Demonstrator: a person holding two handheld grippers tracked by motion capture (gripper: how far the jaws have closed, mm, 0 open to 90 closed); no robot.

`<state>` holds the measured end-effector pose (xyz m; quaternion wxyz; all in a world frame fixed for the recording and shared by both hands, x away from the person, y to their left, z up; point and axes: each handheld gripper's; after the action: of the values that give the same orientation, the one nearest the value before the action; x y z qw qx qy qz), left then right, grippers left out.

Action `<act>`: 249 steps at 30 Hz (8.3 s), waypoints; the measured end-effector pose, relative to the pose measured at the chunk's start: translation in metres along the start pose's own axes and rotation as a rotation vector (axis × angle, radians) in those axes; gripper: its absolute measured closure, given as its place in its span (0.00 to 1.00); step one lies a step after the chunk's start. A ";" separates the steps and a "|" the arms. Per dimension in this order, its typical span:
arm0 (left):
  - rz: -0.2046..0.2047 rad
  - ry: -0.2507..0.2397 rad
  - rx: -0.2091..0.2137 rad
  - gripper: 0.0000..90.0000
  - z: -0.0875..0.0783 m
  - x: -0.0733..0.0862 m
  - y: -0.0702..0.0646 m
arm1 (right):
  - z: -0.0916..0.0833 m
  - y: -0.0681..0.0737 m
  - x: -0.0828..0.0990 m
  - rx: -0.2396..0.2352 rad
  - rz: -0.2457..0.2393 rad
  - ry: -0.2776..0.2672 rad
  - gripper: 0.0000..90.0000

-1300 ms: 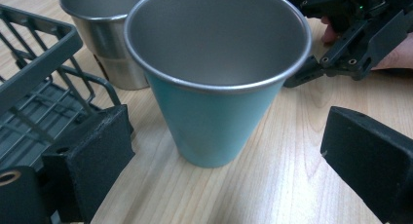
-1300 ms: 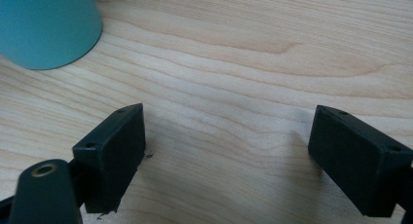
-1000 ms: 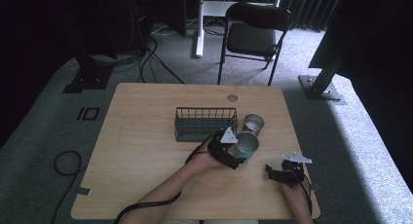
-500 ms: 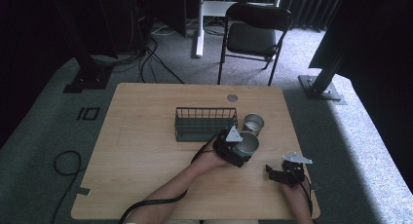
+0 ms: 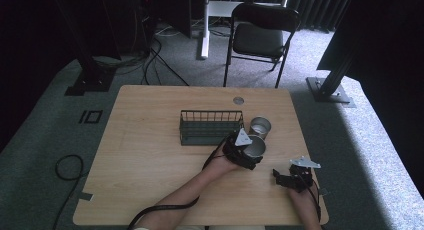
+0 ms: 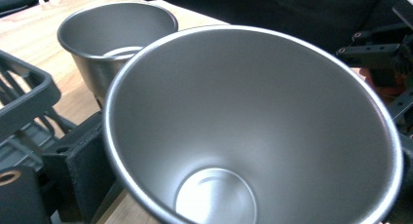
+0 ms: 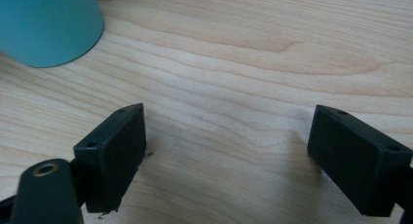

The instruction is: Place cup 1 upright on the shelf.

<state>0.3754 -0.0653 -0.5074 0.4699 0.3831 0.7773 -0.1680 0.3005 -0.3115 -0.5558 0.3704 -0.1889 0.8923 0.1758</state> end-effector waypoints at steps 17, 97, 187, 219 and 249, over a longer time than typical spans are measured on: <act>0.010 -0.029 -0.009 0.11 0.001 -0.002 -0.005 | 0.000 0.000 0.000 0.000 0.000 0.000 0.15; -0.075 -0.191 -0.287 0.15 -0.111 -0.058 0.080 | 0.000 0.000 0.000 0.001 0.001 -0.001 0.15; -0.220 -0.063 -0.463 0.02 -0.079 0.011 0.137 | 0.000 0.000 0.000 0.001 0.001 0.000 0.16; -0.234 -0.041 -0.401 0.02 -0.119 0.029 0.130 | 0.000 0.000 0.000 0.002 0.002 0.000 0.16; -0.183 0.001 -0.396 0.02 -0.163 0.061 0.127 | 0.000 0.000 0.000 0.002 0.001 0.000 0.16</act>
<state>0.3567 0.1448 -0.4660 0.5184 0.2113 0.8269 -0.0538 0.3005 -0.3116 -0.5558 0.3707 -0.1883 0.8924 0.1752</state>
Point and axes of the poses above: each handheld gripper's, and its own axes: z roughly forward along the jaws, x roughly out of its underside, y roughly to its left, and after that the axes turned 14 degrees about -x, right-handed
